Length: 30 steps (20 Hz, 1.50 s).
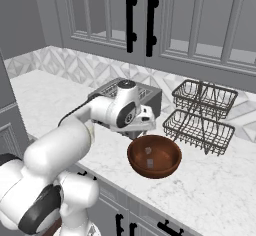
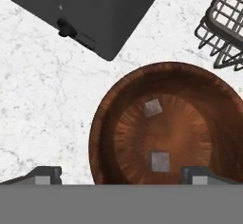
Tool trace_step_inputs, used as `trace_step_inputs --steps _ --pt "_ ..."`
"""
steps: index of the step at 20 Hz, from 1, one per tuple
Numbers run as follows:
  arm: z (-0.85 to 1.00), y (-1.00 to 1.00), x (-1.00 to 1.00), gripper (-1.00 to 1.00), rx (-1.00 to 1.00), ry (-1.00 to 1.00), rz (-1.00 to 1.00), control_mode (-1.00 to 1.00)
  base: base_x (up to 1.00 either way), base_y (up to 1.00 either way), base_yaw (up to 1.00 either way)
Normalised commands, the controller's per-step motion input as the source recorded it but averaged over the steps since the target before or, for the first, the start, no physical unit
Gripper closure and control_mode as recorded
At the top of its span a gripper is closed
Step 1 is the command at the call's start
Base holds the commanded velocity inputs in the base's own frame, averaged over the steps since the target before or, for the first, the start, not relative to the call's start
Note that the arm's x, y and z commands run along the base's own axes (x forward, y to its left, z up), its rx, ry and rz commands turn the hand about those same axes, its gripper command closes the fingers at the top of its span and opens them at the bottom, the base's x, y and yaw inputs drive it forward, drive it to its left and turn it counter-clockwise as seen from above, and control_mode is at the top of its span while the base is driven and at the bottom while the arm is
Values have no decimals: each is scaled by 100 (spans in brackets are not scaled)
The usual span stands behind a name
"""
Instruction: Grab a lemon wedge from the fridge and one ice cube from the ice bowl, and put them in the glass of lemonade.
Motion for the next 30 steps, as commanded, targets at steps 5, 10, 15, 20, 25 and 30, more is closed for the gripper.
trace_step_inputs --steps 5,10,15,20,25,30 --pt "-2 -52 -1 -100 11 2 -25 -100 0 0 0" --pt "-2 -66 11 -100 20 11 -28 -100 0 0 0" --pt "-15 -40 10 -100 7 21 -13 -100 0 0 0" --pt "-41 0 23 -100 0 23 -3 -100 0 0 0" --pt "-49 0 4 -100 0 15 0 -100 0 0 0" --pt "-53 0 5 -100 5 10 0 -100 0 0 0"
